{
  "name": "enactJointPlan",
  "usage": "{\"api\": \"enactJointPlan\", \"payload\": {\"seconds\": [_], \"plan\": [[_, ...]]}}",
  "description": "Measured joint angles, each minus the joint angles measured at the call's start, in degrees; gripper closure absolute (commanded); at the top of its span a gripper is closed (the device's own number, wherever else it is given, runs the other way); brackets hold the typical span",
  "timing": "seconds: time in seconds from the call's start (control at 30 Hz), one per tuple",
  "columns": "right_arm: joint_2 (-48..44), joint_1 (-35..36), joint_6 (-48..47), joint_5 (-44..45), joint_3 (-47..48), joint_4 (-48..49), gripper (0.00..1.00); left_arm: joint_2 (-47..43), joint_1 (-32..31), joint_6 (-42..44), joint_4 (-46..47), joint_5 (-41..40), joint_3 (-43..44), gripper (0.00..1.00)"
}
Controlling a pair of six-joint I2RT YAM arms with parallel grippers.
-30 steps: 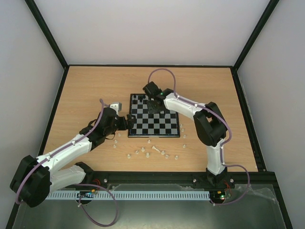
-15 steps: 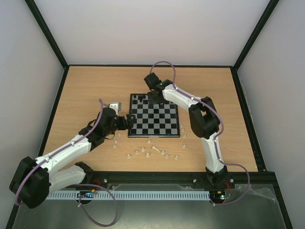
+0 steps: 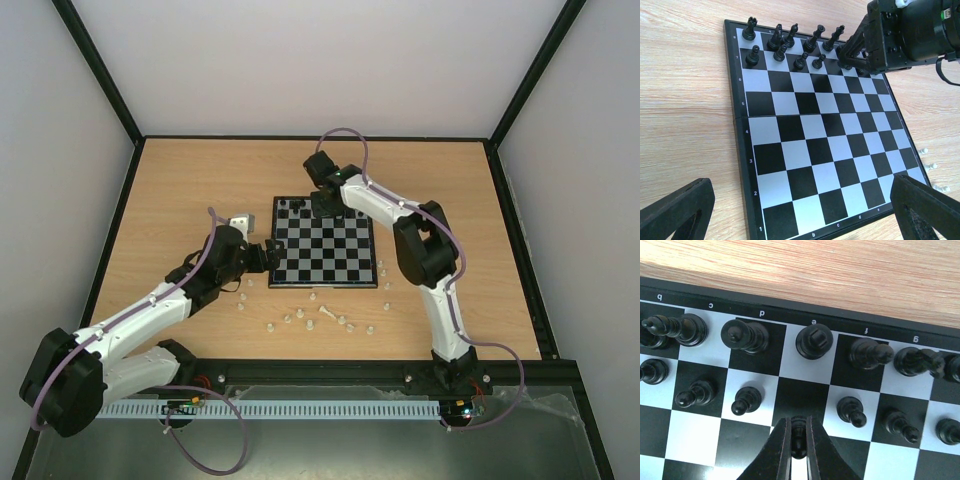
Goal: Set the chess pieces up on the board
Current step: Place the chess piece on the chessboard.
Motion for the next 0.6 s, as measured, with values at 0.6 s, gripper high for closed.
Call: {"api": "enactJointPlan", "payload": {"seconds": [0.6], "plan": [[3.1, -0.2, -0.2, -0.4, 1.8, -0.5, 0.94, 0.0, 0.0, 0.1, -0.3, 0.0, 0.0, 0.01]]}}
